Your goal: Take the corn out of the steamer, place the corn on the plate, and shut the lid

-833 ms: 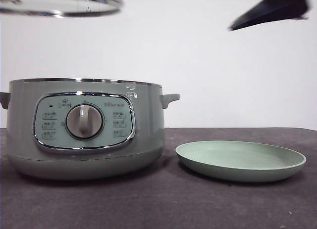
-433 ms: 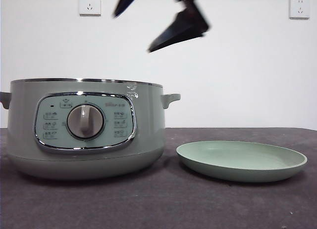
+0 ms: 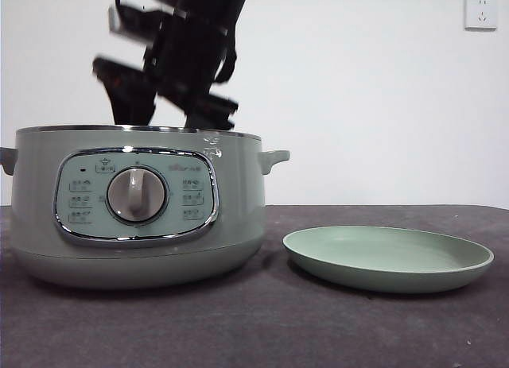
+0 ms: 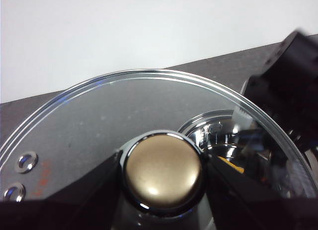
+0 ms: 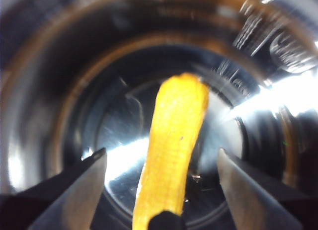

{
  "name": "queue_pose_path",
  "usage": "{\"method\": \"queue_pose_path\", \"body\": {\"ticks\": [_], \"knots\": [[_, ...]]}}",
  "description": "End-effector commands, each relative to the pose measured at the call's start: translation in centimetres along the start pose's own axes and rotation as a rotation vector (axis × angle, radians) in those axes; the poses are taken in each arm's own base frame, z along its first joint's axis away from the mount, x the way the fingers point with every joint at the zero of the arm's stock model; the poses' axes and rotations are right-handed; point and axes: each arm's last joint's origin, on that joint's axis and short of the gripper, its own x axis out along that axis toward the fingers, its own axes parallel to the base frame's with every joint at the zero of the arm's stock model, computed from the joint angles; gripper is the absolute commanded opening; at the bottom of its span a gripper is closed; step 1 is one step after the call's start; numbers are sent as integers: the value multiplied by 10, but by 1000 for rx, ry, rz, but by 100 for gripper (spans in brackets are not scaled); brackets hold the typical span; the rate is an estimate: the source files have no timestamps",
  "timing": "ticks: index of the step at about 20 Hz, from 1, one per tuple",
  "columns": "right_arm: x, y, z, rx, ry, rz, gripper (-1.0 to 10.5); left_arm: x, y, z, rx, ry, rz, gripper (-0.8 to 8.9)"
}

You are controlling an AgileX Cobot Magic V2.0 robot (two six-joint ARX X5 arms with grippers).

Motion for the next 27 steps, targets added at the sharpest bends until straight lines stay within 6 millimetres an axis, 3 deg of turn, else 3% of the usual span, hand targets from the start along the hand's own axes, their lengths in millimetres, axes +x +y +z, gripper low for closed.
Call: {"method": "queue_pose_path", "body": {"ticks": [1, 3, 6, 9, 10, 12, 15, 18, 20, 22, 27], "knots": [[19, 0, -4, -17, 33, 2, 368, -3, 1, 7, -8, -58, 4, -8], [32, -1, -7, -14, 64, 8, 311, 1, 0, 7, -2, -40, 3, -8], [39, -1, -9, 25, 76, 8, 29, 10, -3, 8, 9, -8, 2, -8], [39, -1, -9, 29, 75, 9, -12, 14, -4, 7, 16, 13, 2, -8], [33, -1, -7, 45, 67, 8, -12, 14, -4, 7, 16, 13, 2, -8], [0, -3, -2, 92, 22, -1, -12, 14, -4, 7, 16, 13, 3, -8], [-76, -2, 0, 94, -59, -16, -12, 14, -5, 8, 11, 0, 1, -8], [-133, -12, -16, 134, -33, -43, -12, 17, -6, 12, 4, -25, -2, -8], [-150, -24, -31, 181, 48, -165, -12, 20, -7, 13, 5, -21, -4, -8], [-152, -34, -41, 234, 110, -263, -12, 21, -7, 13, 5, -20, -8, -8], [-141, -43, -74, 314, 119, -288, -12, 22, -8, 13, 5, -19, -32, -8]]}}
